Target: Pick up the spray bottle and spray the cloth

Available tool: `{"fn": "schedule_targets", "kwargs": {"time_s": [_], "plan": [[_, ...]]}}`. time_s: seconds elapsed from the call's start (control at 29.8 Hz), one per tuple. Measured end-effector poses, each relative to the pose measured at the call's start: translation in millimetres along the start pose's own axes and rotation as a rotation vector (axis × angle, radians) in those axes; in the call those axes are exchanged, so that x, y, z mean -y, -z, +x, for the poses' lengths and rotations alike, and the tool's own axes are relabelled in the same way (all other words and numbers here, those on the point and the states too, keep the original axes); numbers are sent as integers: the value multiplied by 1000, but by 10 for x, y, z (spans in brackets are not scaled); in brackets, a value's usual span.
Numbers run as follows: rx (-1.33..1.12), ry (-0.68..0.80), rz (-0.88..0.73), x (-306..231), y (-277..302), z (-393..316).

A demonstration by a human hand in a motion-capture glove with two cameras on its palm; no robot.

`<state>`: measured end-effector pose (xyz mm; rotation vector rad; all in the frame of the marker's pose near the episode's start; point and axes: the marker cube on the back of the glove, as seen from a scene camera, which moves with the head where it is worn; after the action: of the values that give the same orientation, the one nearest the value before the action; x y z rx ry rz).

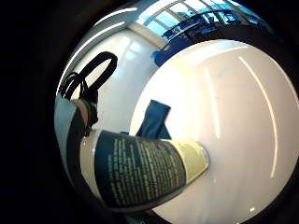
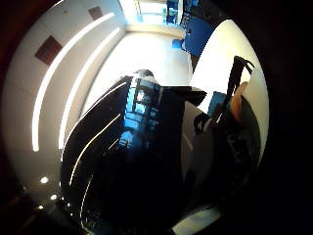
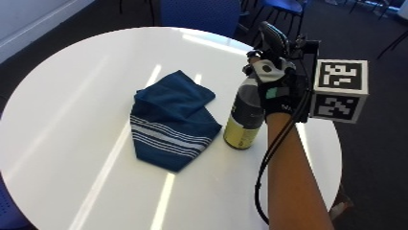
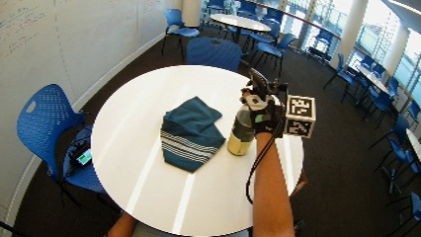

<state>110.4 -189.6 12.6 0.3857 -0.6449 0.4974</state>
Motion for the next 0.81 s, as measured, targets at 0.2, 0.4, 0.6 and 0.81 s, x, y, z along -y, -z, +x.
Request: {"fn": "schedule_targets", "kwargs": {"time_s": [0.2, 0.4, 0.6, 0.81], "plan": [[-20, 35, 53, -13, 27, -108], [-61, 72, 116, 38, 51, -150], [-73, 81, 137, 38, 10, -155], [-76, 86, 131, 39, -16, -178]]}}
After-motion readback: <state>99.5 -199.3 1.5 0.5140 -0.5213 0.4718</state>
